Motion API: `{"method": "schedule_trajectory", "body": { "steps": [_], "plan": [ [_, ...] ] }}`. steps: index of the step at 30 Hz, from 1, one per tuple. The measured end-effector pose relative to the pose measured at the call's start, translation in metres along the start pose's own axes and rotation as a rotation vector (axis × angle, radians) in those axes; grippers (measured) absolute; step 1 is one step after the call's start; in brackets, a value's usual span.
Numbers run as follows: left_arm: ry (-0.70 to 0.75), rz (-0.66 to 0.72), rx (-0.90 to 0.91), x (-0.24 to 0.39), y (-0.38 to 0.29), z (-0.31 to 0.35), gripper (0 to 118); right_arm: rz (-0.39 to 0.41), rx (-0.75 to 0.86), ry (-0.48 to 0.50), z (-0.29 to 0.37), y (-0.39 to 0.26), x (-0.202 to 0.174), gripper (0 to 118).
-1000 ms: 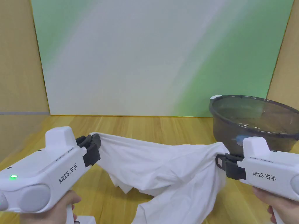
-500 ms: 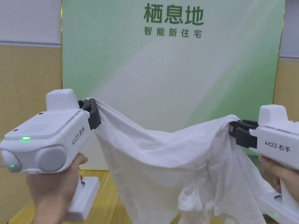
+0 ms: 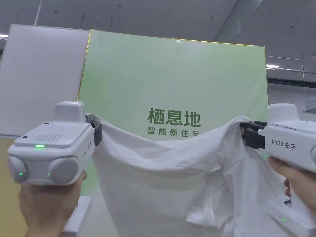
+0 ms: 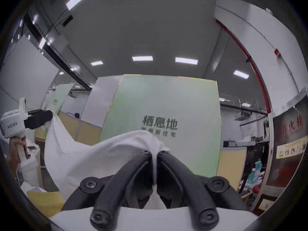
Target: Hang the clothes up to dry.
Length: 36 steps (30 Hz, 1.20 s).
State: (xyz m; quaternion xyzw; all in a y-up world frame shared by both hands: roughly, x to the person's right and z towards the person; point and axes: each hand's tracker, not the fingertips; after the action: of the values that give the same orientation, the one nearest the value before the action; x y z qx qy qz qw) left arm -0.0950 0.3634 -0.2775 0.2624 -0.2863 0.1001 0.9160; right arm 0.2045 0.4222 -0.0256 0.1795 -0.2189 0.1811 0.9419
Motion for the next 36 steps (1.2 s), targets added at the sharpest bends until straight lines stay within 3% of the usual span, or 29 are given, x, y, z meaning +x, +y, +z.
{"method": "schedule_trajectory", "body": {
  "steps": [1, 6, 11, 15, 24, 26, 28, 30, 33, 36],
  "plan": [
    [0.010, 0.013, 0.005, -0.001, 0.005, 0.002, 0, 0.082, 0.064, 0.015, 0.000, 0.007, -0.001, 1],
    [-0.043, 0.019, -0.021, -0.002, 0.010, 0.001, 0, 0.029, 0.012, 0.069, -0.009, 0.007, 0.001, 1],
    [-0.061, -0.033, -0.033, 0.003, 0.000, -0.007, 0, 0.054, -0.007, 0.074, -0.027, 0.000, -0.005, 1],
    [-0.067, -0.029, -0.058, -0.002, -0.013, -0.039, 0, 0.007, -0.037, 0.092, -0.058, -0.012, -0.002, 1],
    [-0.039, -0.036, -0.157, -0.011, -0.057, -0.162, 0, 0.040, -0.125, 0.019, -0.187, -0.047, 0.006, 1],
    [0.010, -0.049, -0.176, -0.011, -0.078, -0.184, 0, 0.027, -0.147, -0.028, -0.218, -0.061, 0.007, 1],
    [0.012, -0.035, -0.206, -0.010, -0.099, -0.203, 0, 0.015, -0.192, -0.010, -0.247, -0.078, 0.011, 1],
    [0.004, -0.022, -0.244, -0.010, -0.121, -0.219, 0, -0.075, -0.238, -0.030, -0.264, -0.101, 0.017, 1],
    [0.020, -0.058, -0.247, -0.001, -0.155, -0.235, 0, 0.015, -0.215, -0.105, -0.286, -0.127, 0.017, 1],
    [0.001, -0.058, -0.279, 0.003, -0.181, -0.254, 0, -0.002, -0.269, -0.103, -0.303, -0.154, 0.021, 1]
  ]
}}
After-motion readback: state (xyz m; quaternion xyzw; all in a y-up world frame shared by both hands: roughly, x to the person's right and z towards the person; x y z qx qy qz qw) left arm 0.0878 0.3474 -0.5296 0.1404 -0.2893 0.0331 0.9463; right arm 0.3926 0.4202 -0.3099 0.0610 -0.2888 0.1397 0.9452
